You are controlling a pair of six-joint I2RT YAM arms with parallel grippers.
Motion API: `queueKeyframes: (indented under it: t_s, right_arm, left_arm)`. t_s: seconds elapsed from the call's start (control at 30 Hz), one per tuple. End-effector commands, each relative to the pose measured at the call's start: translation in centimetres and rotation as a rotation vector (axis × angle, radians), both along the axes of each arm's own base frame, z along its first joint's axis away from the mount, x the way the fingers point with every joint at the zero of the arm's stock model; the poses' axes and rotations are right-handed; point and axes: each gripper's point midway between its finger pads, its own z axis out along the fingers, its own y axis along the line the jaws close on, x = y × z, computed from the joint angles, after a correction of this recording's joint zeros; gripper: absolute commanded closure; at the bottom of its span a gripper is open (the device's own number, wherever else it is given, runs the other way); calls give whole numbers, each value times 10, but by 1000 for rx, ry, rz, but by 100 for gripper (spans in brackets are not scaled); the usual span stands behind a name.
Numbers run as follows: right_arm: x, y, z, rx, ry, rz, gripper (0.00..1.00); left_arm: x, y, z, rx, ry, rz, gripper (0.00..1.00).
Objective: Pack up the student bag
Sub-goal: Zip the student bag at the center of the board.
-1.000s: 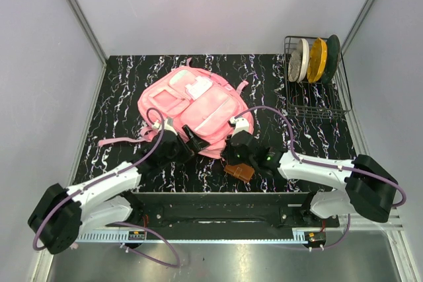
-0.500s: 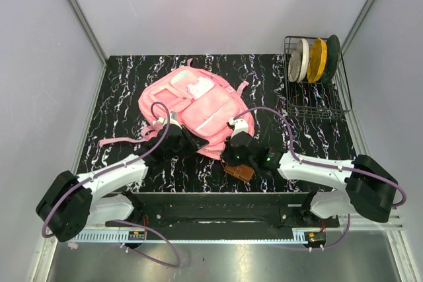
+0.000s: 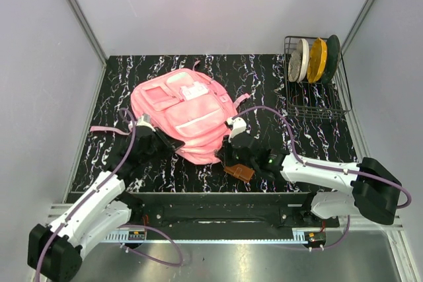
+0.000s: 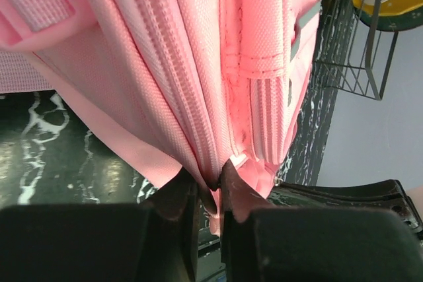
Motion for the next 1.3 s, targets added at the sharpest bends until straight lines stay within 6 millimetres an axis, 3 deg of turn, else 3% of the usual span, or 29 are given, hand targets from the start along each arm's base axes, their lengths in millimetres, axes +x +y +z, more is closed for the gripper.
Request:
queueKeyframes:
  t_s: [0.0, 0.4, 0.5, 0.7, 0.83, 1.0, 1.07, 1.13, 1.2, 1.27]
  right_arm:
    - [5, -18, -16, -101, 1, -43, 100]
    - [7, -19, -41, -157, 43, -46, 100]
    - [11, -23, -48, -166, 66, -63, 100]
    - [23, -32, -46, -165, 74, -126, 100]
    - [36, -48, -41, -177, 61, -210, 100]
    - [40, -53, -36, -177, 48, -225, 100]
    - [39, -54, -39, -186, 56, -228, 100]
    - [37, -54, -43, -194, 71, -221, 100]
    - [33, -52, -45, -186, 84, -201, 100]
    - [28, -45, -45, -156, 102, -168, 100]
  left_arm:
    - [25, 53, 23, 123, -115, 135, 100]
    - [29, 83, 43, 119, -120, 85, 100]
    - [26, 79, 43, 89, -118, 28, 100]
    - [23, 86, 39, 92, -113, 10, 100]
    - [16, 94, 35, 158, -95, 15, 84]
    - [11, 101, 31, 204, -83, 23, 85]
    - [12, 101, 32, 200, -92, 25, 93]
    - [13, 102, 33, 205, -96, 24, 92]
    - [13, 96, 36, 187, -109, -10, 53]
    - [14, 85, 47, 145, -143, -67, 32]
